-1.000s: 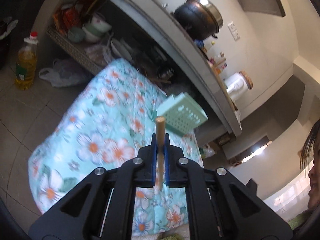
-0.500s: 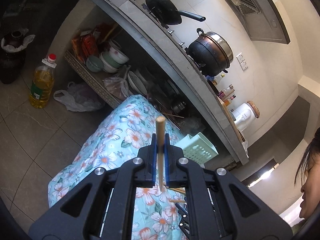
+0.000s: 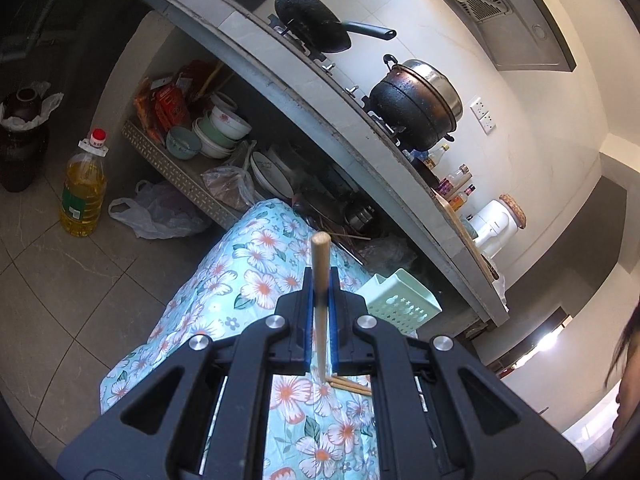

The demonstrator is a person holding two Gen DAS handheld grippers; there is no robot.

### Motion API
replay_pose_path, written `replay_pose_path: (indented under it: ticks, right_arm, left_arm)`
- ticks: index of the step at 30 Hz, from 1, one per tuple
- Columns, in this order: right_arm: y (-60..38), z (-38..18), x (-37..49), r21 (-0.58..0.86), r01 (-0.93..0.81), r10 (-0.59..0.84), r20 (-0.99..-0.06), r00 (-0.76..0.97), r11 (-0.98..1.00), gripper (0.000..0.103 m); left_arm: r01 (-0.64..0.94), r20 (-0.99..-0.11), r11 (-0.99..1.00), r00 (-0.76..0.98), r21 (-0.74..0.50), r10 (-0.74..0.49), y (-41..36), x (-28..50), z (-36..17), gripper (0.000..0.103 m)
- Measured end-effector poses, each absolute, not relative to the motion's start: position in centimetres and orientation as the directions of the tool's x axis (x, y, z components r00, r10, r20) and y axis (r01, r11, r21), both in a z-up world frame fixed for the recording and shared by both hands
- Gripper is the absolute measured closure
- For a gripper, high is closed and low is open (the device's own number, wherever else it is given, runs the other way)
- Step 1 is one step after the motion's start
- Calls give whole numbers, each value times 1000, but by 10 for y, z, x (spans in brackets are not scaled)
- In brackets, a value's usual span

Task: Organize utensils
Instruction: 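Lift the chopstick with the left tool while the right tool grasps another chopstick, then carry both held chopsticks upright over the mint-green utensil holder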

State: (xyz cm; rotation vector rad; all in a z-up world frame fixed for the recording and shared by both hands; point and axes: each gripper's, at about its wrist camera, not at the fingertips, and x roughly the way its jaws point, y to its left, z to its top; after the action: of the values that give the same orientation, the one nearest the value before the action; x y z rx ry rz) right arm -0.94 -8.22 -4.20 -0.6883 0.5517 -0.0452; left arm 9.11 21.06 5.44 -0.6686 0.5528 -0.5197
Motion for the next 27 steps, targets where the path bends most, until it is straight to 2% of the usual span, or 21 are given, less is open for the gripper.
replay_pose_path:
  ticks: [7,13,21,27]
  right_arm:
    - [-108,17,-29,-450,32,-216,-365,906,893,96]
    - [-152,54,-41,-274,104,-194,-324,926,956,97]
    - [-229,83,-40,0,78,-73,-352,933,997,97]
    - [-290,110,-29,172,37,23,-333,943,984,97]
  left_arm:
    - [294,-287,681,744,-671,-604,185,98,79,98]
    - [361,-240,693,755,-624,-610,149,100,107,98]
    - [467,-174,703,754,-536,-633,92,110,150,98]
    - [563,-71,668,737,-487,-672,51,125,189,98]
